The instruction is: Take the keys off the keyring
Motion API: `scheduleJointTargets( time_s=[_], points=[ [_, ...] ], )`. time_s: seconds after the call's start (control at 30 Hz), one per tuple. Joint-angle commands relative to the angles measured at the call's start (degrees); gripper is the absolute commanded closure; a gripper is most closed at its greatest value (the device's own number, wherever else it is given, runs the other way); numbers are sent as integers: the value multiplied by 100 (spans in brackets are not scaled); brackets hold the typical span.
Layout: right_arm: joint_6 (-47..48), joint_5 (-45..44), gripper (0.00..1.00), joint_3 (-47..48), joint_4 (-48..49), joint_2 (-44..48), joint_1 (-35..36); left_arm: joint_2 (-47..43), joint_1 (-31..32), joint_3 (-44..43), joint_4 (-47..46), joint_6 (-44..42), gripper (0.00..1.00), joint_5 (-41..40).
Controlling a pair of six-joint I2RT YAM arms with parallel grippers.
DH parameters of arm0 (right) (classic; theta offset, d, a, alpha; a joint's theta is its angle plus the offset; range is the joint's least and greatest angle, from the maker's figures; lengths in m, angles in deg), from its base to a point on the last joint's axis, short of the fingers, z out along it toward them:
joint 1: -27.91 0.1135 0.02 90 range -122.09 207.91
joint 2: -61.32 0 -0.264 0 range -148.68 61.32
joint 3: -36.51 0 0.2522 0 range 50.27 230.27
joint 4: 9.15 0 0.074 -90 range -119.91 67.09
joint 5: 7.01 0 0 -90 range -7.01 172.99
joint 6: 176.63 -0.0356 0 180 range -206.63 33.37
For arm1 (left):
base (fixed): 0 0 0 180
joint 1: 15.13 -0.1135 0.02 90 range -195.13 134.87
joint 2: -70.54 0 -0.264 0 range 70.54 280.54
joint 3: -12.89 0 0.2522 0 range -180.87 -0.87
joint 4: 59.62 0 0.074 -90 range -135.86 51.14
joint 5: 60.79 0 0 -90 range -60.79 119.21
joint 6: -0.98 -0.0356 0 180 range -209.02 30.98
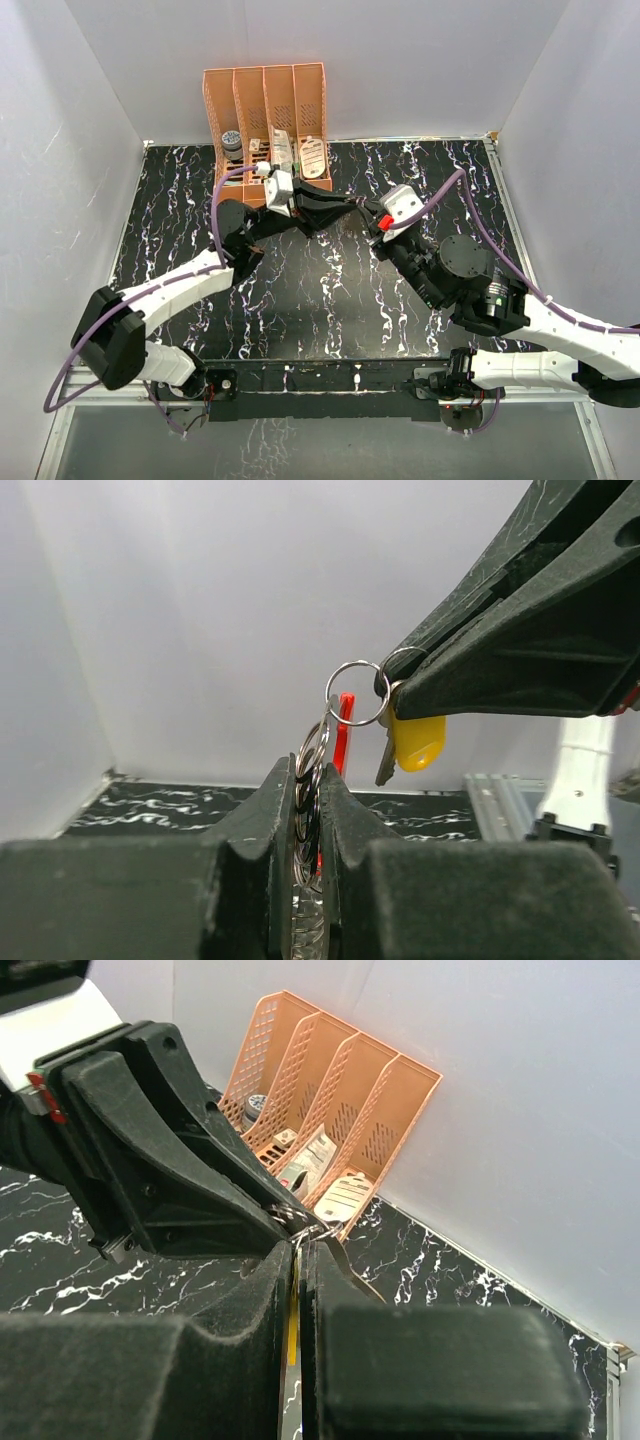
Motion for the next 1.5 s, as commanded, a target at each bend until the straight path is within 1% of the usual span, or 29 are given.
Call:
scheduleJointTargets(
  time_s=[0.0, 0.07, 0.23, 0.43, 0.67, 1.0, 1.27, 1.47],
  points=[
    [-132, 268, 100, 253, 535, 150, 72, -479, -39, 281, 719, -1333, 100, -1357],
    [-164, 280, 100, 281, 481, 112, 72, -549, -37, 364, 764, -1670, 100, -1737],
    [-200, 232, 100, 427, 318, -5, 72, -573, -30, 380, 1065, -2491, 100, -2352],
    [-216, 169, 100, 455, 277, -45, 70, -624, -33, 451, 1306, -3219, 100, -2986],
    [-184, 93, 100, 496, 227, -15, 72, -897, -31, 590, 1661, -4029, 100, -3738],
    [109, -43, 100, 538, 399, 21, 71, -1428, -35, 1040, 1813, -4278, 100, -4170],
    [638, -142, 100, 622, 748, -61, 72, -1881, -30, 1225, 2092, -4292, 100, -4070],
    [993, -163, 100, 597, 1154, -139, 72, -2249, -30, 1461, 2087, -4205, 100, -3881]
  ],
)
